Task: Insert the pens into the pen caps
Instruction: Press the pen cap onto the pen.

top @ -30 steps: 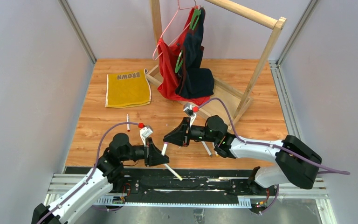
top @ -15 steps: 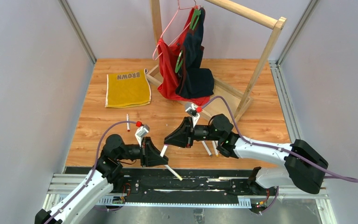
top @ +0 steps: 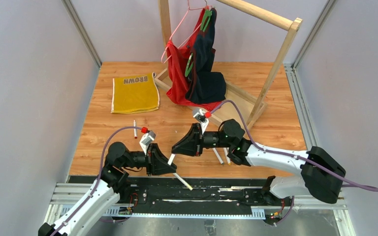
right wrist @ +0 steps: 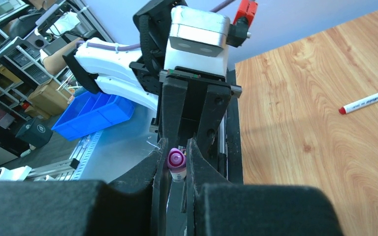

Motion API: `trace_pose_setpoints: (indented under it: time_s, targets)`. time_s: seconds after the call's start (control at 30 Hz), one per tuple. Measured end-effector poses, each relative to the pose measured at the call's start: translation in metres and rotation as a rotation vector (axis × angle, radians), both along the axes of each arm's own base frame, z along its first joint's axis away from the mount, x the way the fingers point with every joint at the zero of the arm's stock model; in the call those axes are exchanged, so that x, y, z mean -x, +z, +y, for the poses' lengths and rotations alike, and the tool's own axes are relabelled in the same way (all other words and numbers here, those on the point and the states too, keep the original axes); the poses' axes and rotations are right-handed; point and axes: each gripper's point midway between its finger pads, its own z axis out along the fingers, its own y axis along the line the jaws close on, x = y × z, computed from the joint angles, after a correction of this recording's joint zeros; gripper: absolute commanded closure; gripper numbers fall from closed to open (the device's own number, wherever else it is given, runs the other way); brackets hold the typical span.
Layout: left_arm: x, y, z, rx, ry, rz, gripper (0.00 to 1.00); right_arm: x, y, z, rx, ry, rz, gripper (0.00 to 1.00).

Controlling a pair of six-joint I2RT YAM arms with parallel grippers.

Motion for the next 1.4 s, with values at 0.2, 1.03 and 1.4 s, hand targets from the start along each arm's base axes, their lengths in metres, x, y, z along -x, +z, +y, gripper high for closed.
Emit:
trace_pose_setpoints:
  time_s: [0.2,1.03,1.4]
  targets:
    - [-0.009,-0.013,0.002,-0.041,0.056,-0.01,1.0,-0.006,-0.013,0.011,0.06,-0.019,0.048,0.99]
    - [-0.059,0.004,0.013,-0.012,0.345,-0.224,1.0,-0.006,-0.033,-0.012,0.295,-0.063,0.006,0.53]
    - [-0.096,0.049,0.036,0.118,0.605,-0.349,1.0,0.008,-0.014,-0.05,0.294,-0.111,-0.053,0.5]
